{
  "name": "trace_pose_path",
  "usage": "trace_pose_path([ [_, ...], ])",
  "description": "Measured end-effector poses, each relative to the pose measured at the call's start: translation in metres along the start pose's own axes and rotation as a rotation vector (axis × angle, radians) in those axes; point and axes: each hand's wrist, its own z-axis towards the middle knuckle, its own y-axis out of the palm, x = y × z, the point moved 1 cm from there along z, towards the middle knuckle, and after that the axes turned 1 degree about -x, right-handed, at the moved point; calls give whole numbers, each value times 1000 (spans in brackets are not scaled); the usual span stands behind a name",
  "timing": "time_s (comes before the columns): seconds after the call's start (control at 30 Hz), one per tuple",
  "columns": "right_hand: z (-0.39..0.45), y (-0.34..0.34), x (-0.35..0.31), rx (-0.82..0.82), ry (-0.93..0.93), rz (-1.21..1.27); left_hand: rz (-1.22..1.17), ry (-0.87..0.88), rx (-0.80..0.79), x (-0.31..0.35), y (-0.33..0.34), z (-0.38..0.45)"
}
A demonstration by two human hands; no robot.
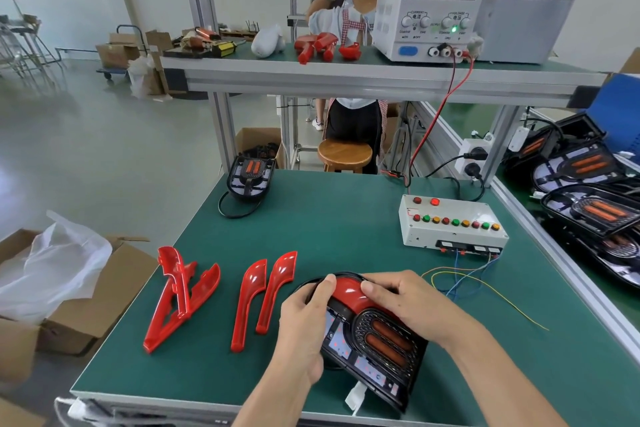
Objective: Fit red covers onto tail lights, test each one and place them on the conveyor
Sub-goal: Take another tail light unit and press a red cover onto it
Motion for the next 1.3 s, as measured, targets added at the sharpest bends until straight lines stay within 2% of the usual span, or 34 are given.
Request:
trace_pose_path([
  [0.8,-3,7,-3,90,-27,-7,91,-8,-138,-1,-11,14],
  [1.0,-17,-7,-3,-38,96,83,85,-66,-101,7,-14,26],
  [1.1,-35,-13,4,-79,87,90,68,-119,-86,14,-19,36],
  [1.3,-52,3,16,118,26,132,115,-157,-181,19,-12,50],
])
